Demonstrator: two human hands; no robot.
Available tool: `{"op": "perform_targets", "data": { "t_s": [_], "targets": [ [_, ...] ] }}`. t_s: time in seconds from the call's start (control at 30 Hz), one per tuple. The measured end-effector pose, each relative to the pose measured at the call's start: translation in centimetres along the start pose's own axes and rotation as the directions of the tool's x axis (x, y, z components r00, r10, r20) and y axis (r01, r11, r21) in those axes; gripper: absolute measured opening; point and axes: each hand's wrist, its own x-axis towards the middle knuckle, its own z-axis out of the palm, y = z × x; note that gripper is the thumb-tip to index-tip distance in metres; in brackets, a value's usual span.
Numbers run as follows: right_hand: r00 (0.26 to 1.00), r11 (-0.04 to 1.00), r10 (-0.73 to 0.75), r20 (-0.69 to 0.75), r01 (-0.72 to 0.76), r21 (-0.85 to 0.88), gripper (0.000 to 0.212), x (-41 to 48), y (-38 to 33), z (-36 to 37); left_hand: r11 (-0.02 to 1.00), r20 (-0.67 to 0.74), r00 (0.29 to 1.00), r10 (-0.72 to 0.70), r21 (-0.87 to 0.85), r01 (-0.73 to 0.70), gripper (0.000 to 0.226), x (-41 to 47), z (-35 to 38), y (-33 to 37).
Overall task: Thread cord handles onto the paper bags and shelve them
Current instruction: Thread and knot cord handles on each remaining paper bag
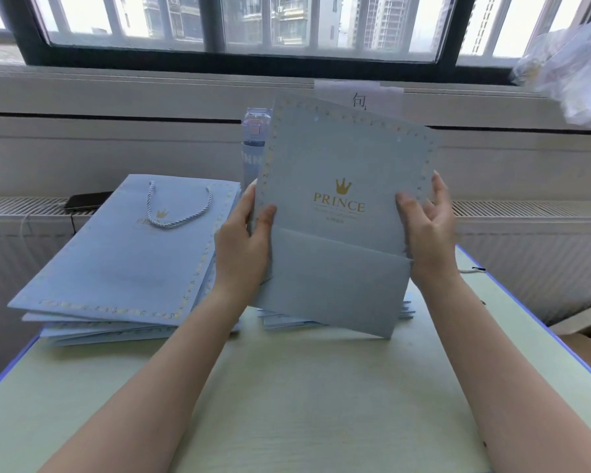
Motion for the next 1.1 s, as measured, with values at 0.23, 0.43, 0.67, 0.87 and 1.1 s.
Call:
{"op": "perform_targets", "data": {
  "t_s": [0.23,0.43,0.67,0.87,1.1],
  "targets": [
    [0.997,0.998,0.019,-0.074,-0.015,0.056,0.047,0.8,0.2,-0.9,0.993,-0.01,0.998,-0.063,0.098,0.063,0.039,0.0,0.1,-0.6],
    [0.924,0.969,0.013,-0.383,0.083,0.233,0.029,1.5,-0.3,-1.4,0.979,-0.061,0.996,0.058,0.198,-0.045,0.054,-0.4,0.3,-1.1],
    [0.883,0.937,0.137,-0.449,0.032,0.348,0.031,1.1,0.3,0.0,0.748,0.372,0.828,0.42,0.376,-0.547,0.071,-2.0,2.3,-2.0],
    [0.971,0.983,0.082,-0.223,-0.041,0.181,0.036,-0.7,0.7,1.7,0.678,0.42,0.781,0.462,0.4,-0.617,0.041,-2.5,2.8,-2.7],
    [0.983,0.979,-0.179,-0.05,0.173,-0.104,0.056,-0.2,0.5,0.1,0.807,0.284,0.864,0.416,0.322,-0.495,0.032,-1.5,1.7,-2.4]
  ]
}}
